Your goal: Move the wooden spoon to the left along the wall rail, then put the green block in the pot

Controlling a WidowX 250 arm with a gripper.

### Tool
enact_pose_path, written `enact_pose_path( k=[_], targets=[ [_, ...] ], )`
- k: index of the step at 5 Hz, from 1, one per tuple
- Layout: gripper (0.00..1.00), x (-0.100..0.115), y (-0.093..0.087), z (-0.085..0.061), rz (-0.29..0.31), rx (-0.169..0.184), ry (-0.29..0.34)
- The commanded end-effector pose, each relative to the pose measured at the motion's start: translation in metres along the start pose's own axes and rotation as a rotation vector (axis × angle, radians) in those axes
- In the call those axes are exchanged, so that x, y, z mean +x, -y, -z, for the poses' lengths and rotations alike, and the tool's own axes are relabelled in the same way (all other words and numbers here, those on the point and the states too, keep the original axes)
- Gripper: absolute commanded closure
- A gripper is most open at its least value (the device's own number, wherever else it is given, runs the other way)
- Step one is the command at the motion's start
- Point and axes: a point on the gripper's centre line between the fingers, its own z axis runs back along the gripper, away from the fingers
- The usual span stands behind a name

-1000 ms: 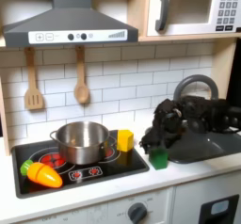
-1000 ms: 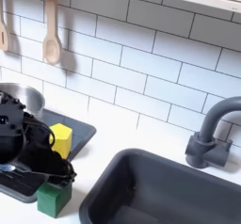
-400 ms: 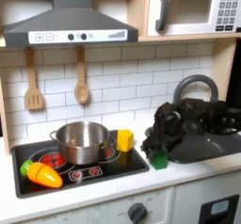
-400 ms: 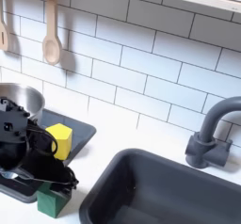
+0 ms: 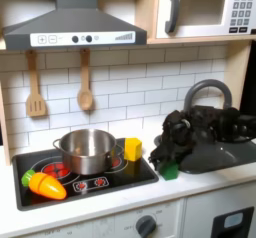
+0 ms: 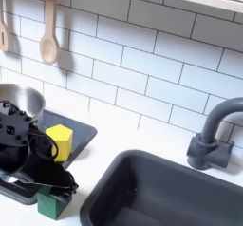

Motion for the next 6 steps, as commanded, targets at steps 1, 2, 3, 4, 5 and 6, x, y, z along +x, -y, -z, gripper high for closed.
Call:
enact_pose_path(
  k=[1, 2, 3, 4, 5, 6],
  targets=[
    [0.0, 0.007, 0.004, 0.003, -0.023, -0.013, -0.023],
    [0.0, 0.019, 0.01, -0.007, -0.033, 0.002, -0.06],
    [0.0, 0.027, 0.014, -0.013, -0.006, 0.006, -0.085],
    [0.0, 0.024, 0.011, -0.01, -0.008, 0.015, -0.088],
    [0.0, 0.02, 0.009, -0.009, 0.0, 0.021, -0.14],
    [0.0, 0.013, 0.006, -0.007, -0.005, 0.03, -0.184]
  ],
)
